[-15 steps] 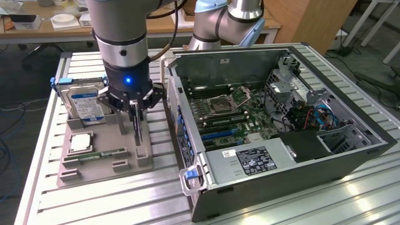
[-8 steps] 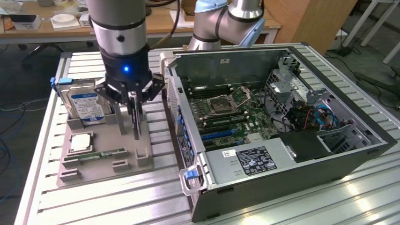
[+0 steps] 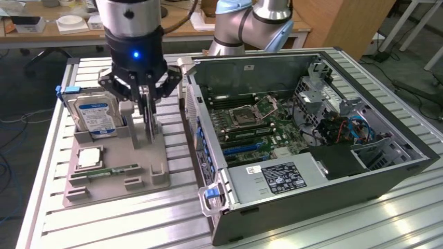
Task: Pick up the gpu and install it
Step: 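Pick up the gpu and move the gpu toward the slot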
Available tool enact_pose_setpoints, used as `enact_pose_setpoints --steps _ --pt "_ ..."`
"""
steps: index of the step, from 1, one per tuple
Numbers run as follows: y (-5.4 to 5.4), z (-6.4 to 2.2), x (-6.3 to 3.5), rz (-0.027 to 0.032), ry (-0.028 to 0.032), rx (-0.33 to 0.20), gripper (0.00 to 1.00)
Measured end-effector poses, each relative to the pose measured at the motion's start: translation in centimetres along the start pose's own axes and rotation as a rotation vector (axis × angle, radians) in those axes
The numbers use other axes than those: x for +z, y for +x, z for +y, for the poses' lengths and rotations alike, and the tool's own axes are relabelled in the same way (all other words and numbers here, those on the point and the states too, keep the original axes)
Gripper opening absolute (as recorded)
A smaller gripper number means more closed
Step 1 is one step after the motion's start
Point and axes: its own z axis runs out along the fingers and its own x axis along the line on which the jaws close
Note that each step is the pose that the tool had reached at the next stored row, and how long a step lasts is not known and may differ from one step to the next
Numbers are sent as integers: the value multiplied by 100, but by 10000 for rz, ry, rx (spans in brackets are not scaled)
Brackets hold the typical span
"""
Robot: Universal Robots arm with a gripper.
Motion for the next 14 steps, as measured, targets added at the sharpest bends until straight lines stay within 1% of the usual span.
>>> enact_pose_setpoints --steps 2,3,4,6,8,9,10,14 --pt "0 8 -84 0 0 -1 27" --pt "0 11 -110 1 3 -1 27" --pt "0 12 -121 -2 57 -1 27" --pt "0 13 -138 1 296 0 27" --pt "0 14 -150 1 588 1 27" --pt "0 15 -156 -2 717 1 27" --pt "0 15 -158 -3 774 2 27" --pt "0 16 -161 1 779 1 27"
